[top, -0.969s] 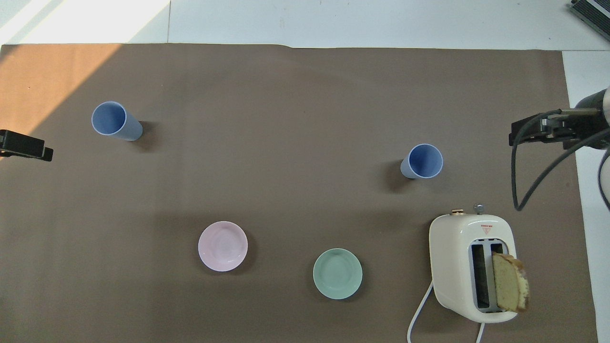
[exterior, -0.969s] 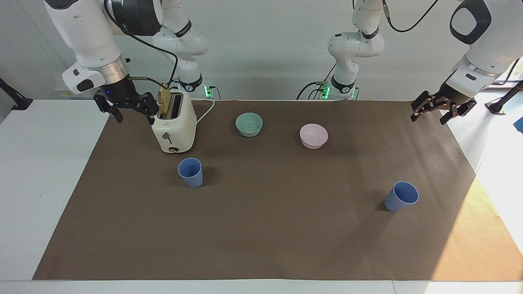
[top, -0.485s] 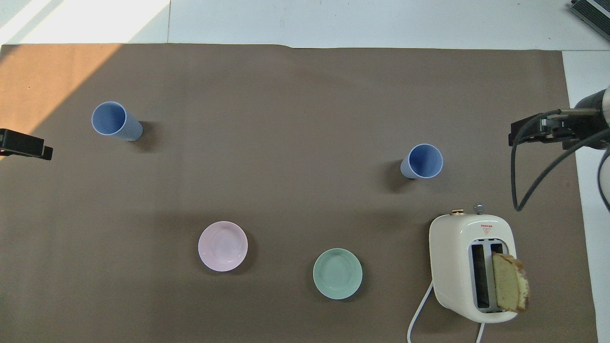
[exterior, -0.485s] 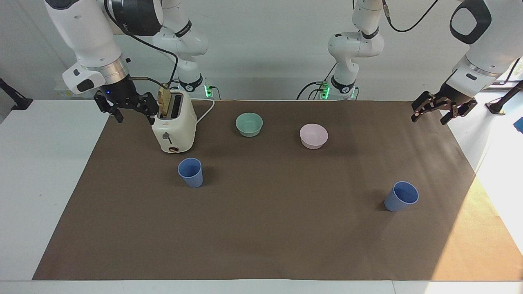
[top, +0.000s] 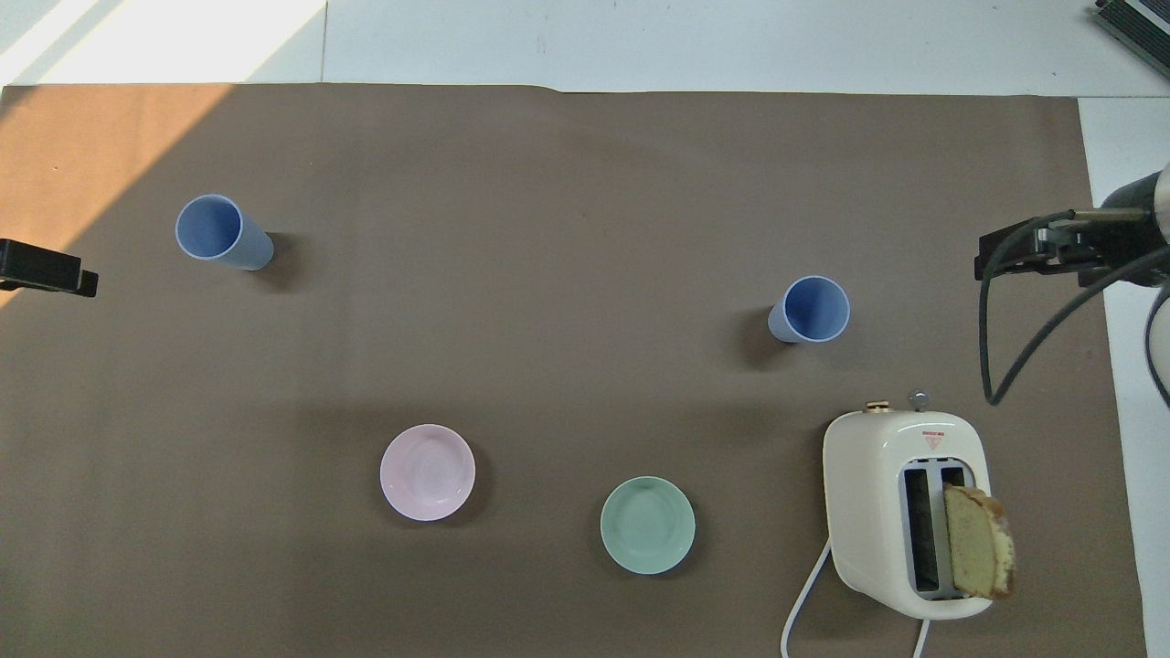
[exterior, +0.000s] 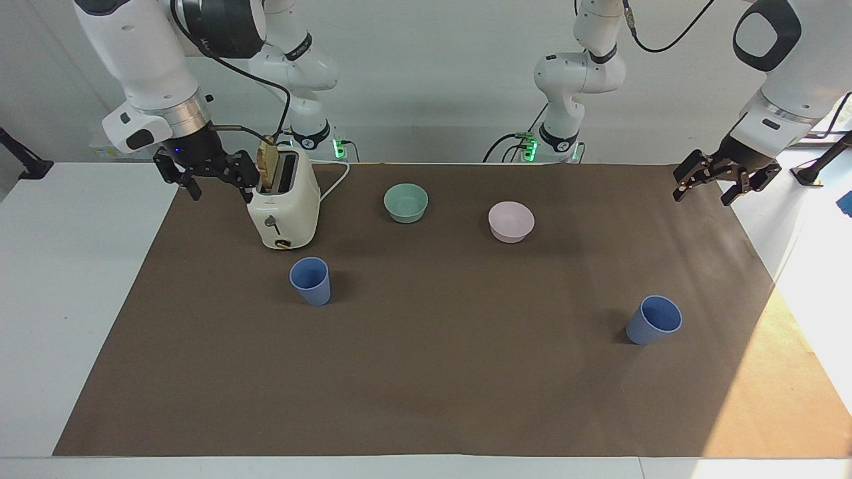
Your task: Stack blue cups with both arms
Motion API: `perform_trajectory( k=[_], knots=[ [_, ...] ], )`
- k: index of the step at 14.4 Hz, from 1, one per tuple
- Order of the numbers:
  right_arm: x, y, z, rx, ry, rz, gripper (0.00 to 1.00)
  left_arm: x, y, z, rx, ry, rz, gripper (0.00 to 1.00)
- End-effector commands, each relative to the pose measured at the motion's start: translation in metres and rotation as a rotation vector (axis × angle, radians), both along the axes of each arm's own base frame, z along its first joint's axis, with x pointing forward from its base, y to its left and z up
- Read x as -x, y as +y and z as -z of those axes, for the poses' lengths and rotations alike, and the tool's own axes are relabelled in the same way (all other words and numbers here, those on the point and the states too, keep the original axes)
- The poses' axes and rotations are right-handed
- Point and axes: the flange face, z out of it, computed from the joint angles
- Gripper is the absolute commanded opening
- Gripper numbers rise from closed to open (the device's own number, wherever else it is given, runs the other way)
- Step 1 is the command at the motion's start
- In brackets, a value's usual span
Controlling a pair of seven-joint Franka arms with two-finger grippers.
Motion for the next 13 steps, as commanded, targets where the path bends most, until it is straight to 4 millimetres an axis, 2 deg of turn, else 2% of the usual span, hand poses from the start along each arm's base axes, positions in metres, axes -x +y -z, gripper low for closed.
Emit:
perform_trajectory(
  k=[1,7,13],
  knots=[
    [0.006,0.001,-0.001,-0.019,-0.001,0.005,1.0,0.003,0.003,0.001,-0.021,-0.021,-0.007,1.0],
    [0.006,0.001,-0.001,-0.02,0.0,0.003,1.0,-0.012,0.003,0.012,-0.024,-0.056,-0.01,1.0],
    [0.006,0.001,-0.001,-0.019,0.0,0.005,1.0,-0.051,0.007,0.072,-0.035,-0.069,-0.015,1.0]
  ],
)
